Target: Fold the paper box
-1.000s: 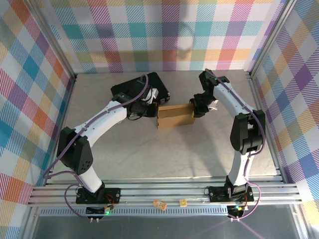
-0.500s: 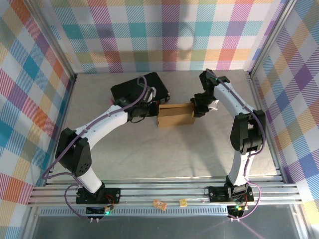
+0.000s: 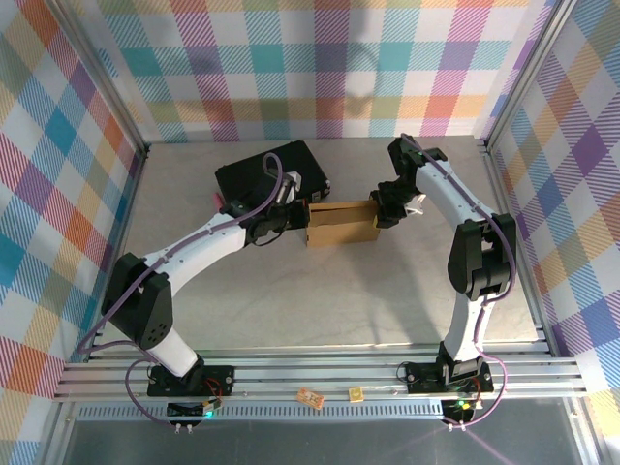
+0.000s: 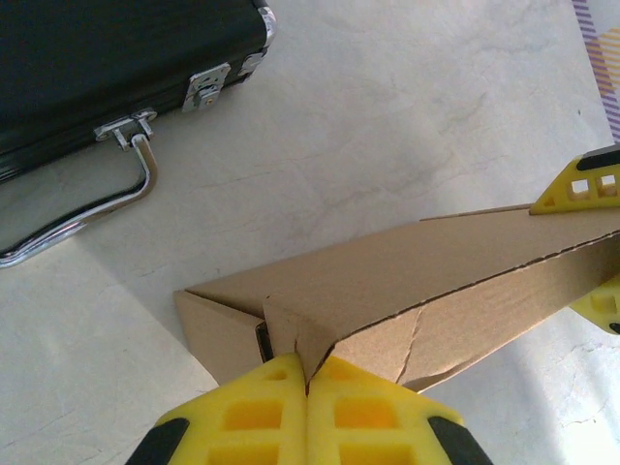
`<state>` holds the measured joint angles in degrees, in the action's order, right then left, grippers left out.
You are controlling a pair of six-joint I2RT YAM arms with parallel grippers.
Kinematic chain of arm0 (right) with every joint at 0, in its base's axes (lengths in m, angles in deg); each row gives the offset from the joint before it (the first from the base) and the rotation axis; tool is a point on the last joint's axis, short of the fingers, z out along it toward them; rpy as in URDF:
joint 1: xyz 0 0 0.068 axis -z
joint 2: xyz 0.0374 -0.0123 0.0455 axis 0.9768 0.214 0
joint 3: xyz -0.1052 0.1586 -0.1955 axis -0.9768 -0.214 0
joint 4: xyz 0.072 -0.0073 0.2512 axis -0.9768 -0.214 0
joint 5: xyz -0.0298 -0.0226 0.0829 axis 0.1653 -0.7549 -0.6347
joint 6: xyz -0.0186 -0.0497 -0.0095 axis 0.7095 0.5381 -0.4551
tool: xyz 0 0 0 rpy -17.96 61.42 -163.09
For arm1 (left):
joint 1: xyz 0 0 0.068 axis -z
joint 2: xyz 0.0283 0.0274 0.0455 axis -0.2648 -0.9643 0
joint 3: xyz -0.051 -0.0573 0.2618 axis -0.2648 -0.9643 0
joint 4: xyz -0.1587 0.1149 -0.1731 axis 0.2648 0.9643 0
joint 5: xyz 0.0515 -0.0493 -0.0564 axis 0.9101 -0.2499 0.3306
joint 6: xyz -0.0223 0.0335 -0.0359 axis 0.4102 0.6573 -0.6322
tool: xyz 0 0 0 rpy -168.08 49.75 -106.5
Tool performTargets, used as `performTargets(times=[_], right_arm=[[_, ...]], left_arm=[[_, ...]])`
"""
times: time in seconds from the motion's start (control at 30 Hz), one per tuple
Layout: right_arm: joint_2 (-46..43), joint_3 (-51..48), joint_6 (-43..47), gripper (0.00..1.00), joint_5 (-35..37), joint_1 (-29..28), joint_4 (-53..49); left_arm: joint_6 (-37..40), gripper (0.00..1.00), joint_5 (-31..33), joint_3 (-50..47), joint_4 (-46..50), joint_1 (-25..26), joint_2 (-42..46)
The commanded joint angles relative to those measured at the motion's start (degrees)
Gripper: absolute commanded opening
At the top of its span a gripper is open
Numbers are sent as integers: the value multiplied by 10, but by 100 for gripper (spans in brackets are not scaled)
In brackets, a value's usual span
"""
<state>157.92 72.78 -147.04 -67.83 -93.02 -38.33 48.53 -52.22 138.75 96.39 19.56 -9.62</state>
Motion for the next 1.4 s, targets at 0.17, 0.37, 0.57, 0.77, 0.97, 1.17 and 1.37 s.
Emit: performTargets(times=[0.17,0.37,0.57,0.77,0.97,1.17,1.37], right_arm=[[28,-2,4,40,-4,-8,4],[30,0,3,40,-3,-7,4],[31,-1,5,40,-4,-8,4],[31,-3,7,40,-4,-8,4],[31,-5,8,40,-6,-8,6],[31,-2,15,42,-7,-8,7],[26,7,32,52,-6,-6,6]], left_arm=[[11,0,-10,-55,-25,27,-5],[25,0,-5,-67,-25,28,0],[30,0,-7,-92,-52,33,-1],[29,0,-3,-114,-76,40,-2],[36,0,15,-133,-85,52,-4],[48,0,45,-145,-81,63,-10],[53,0,79,-154,-70,71,-22]])
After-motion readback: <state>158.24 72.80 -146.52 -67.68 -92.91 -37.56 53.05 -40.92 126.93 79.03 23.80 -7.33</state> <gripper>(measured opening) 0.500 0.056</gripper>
